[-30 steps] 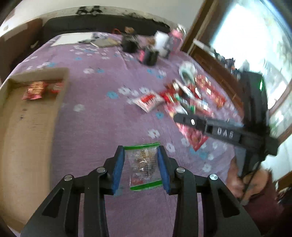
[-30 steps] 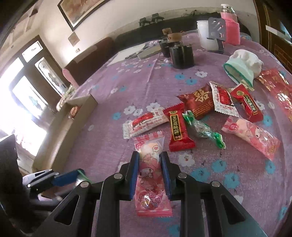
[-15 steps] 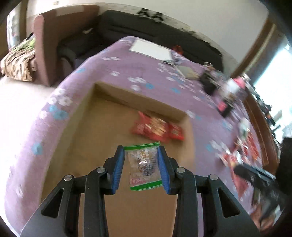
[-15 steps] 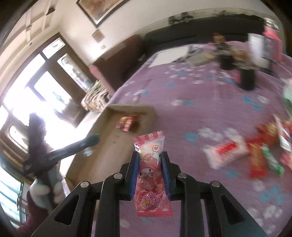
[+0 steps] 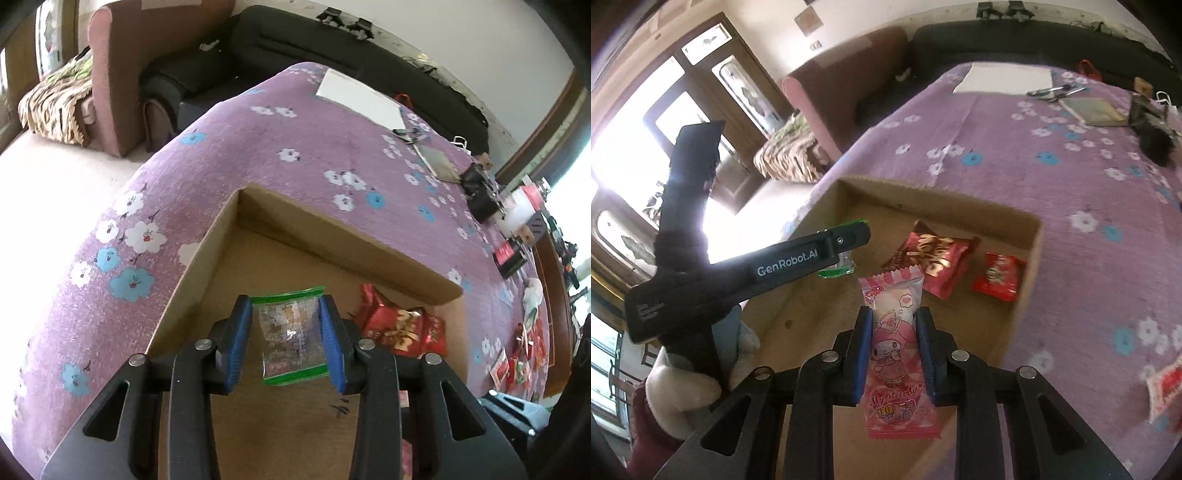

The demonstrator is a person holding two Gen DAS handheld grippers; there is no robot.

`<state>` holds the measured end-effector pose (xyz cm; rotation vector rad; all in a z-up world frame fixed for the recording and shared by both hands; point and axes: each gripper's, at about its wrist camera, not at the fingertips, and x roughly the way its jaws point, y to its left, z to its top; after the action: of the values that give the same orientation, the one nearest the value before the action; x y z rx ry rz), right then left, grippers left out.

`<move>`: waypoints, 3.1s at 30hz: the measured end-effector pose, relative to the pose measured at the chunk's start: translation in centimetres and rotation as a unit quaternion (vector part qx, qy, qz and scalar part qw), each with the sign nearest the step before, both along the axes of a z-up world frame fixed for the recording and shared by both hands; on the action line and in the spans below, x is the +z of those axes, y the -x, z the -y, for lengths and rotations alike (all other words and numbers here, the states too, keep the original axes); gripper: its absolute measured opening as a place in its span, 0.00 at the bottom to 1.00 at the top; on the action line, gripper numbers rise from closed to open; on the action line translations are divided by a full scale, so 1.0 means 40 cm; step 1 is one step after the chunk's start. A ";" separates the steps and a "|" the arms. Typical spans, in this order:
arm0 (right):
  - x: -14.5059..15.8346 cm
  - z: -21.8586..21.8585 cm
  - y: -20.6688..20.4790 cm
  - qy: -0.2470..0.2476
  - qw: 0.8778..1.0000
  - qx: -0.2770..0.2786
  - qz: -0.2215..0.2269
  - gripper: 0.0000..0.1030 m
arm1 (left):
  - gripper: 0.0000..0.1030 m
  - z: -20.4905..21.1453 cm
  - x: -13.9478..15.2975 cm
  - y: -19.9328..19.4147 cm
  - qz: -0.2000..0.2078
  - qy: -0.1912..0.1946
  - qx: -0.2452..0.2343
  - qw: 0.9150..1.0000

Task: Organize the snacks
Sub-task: 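Carry both bags over the tray and open both tools to release them, then grasp the white-red wrapped bar with the left tool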

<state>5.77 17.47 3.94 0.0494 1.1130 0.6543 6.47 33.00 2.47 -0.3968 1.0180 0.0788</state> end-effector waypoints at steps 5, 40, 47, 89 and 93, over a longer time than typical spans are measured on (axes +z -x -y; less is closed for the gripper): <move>-0.010 -0.017 -0.009 0.010 1.000 -0.007 0.010 0.26 | 0.35 0.000 0.014 0.001 0.010 -0.010 0.008 1.000; 0.003 0.778 0.091 0.023 0.969 -0.232 0.079 0.62 | 0.55 0.576 0.130 0.158 0.025 -0.031 -0.219 0.975; -0.046 0.758 0.065 0.038 0.973 -0.211 0.089 0.58 | 0.55 0.676 0.075 0.119 0.005 -0.107 -0.246 0.963; -0.017 0.890 0.097 -0.075 0.960 -0.266 0.055 0.43 | 0.69 0.909 0.000 0.018 0.070 -0.233 -0.406 0.881; -0.012 0.902 0.098 -0.083 0.957 -0.271 0.059 0.43 | 0.24 0.902 -0.002 -0.003 0.036 -0.161 -0.405 0.899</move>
<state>1.86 -18.63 3.47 0.4411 0.8717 0.2500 6.61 -3.08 2.41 0.3447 1.0067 -0.5122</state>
